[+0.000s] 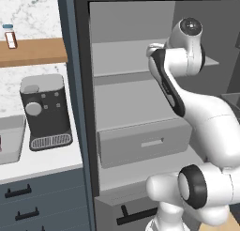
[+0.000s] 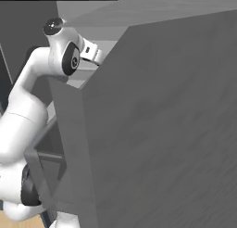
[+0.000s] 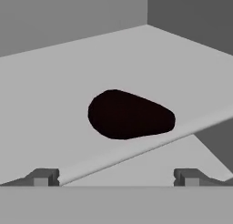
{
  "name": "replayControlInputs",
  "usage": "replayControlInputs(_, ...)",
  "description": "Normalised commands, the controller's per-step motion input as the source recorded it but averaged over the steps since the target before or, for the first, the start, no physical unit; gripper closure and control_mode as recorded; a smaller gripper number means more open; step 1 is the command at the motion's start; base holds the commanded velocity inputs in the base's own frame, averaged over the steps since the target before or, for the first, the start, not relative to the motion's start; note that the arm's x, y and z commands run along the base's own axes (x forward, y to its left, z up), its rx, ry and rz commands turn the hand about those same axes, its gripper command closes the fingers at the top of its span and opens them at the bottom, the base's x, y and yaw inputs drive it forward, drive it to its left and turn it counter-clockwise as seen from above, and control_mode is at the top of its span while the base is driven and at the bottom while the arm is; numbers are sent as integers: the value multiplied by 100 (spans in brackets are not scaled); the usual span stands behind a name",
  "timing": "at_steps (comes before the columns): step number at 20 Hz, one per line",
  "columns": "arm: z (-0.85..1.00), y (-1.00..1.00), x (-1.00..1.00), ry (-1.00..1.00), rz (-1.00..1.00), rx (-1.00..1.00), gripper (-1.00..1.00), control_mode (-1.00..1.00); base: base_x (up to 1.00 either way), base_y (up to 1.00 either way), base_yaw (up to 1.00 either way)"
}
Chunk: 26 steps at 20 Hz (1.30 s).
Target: Place one avocado and one steak in each tupperware on the nearby counter, to pack two identical lunches.
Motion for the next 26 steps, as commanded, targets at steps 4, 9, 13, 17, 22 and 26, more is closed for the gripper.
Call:
replayControlInputs(4, -15, -5, 47, 0, 0, 0, -100, -100, 0, 0, 0)
replayControlInputs(9, -12, -1, 44, 0, 0, 0, -100, -100, 0, 0, 0)
replayControlInputs(13, -8, -4, 36, 0, 0, 0, -100, -100, 0, 0, 0)
replayControlInputs(17, -6, -9, 31, 0, 0, 0, -100, -100, 0, 0, 0)
replayControlInputs(22, -18, -15, 8, 1, -4, 0, -100, -100, 0, 0, 0)
replayControlInputs(26, -24, -19, 2, 0, -7, 0, -100, -100, 0, 0, 0)
